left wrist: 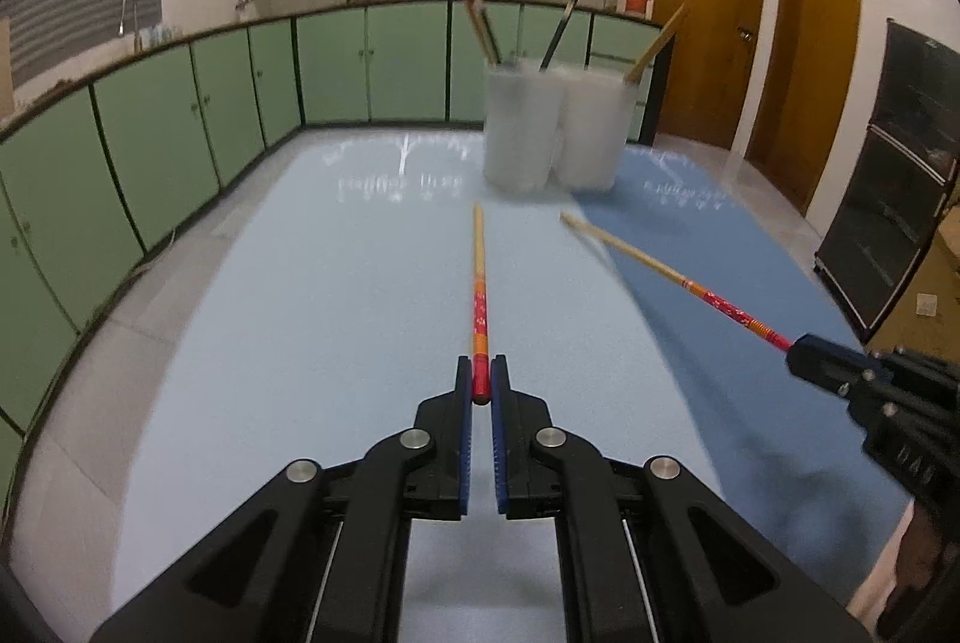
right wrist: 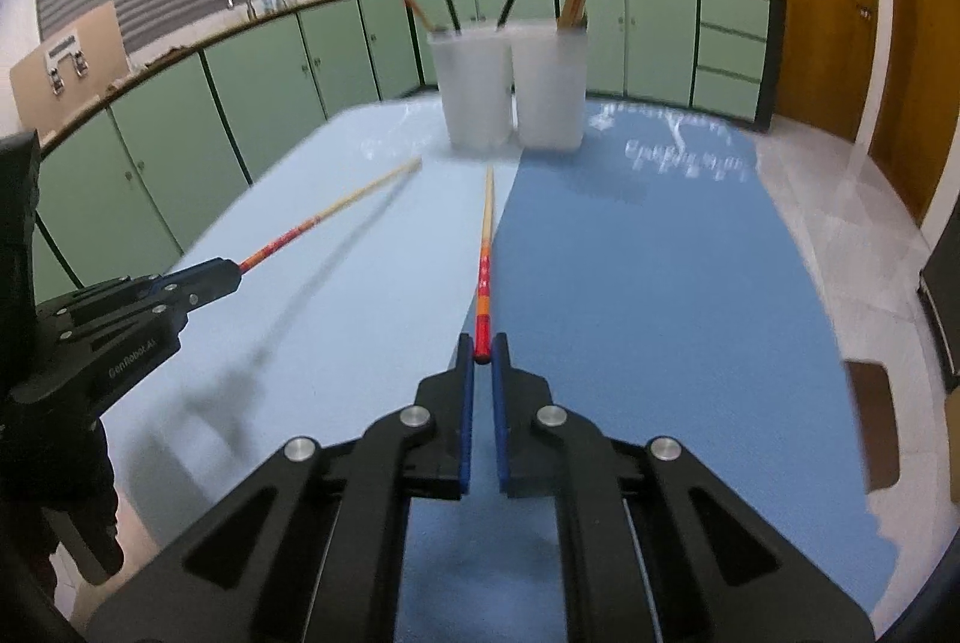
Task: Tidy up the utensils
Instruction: 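Grasp the last red chopstick with the right gripper while the left gripper lifts its chopstick, then carry both chopsticks over the white holder and open both grippers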
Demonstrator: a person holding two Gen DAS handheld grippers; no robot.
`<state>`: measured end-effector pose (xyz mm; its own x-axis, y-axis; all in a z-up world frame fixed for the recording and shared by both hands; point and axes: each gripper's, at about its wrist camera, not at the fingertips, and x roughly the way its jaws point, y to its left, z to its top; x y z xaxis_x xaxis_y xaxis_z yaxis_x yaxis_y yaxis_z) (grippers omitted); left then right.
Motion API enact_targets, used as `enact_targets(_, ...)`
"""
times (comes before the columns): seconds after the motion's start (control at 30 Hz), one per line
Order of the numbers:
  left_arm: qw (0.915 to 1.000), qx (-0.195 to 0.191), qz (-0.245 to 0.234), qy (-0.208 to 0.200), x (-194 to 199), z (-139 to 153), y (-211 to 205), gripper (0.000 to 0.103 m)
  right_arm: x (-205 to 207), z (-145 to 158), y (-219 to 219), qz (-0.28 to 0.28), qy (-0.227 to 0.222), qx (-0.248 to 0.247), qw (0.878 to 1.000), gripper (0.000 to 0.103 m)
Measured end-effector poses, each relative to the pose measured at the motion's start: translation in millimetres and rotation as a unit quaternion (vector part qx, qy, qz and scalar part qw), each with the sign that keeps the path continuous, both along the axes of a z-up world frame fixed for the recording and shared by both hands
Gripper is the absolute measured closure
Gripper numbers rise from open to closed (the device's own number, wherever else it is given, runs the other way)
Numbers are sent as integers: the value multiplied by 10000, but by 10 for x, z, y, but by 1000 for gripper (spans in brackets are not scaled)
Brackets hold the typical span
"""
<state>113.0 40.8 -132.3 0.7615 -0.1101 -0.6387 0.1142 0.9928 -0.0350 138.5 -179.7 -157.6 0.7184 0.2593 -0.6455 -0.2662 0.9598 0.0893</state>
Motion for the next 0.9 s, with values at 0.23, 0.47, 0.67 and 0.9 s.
enact_targets(0.23, 9982, -57, -143, -577, -26, 566, -13, 97, 27, 628, -165, 91, -573, 132, 9982, 98)
enact_targets(0.47, 9934, -96, -390, -1070, 48, 1081, -64, 97, 215, 1137, -284, 267, -700, 507, 9959, 98)
enact_targets(0.67, 9899, -111, -665, -1247, 156, 1326, -151, 97, 347, 1436, -289, 488, -630, 496, 9956, 98)
enact_targets(0.9, 9867, -34, -907, -1347, 182, 1434, -270, 97, 425, 1701, -300, 699, -724, 311, 9944, 98)
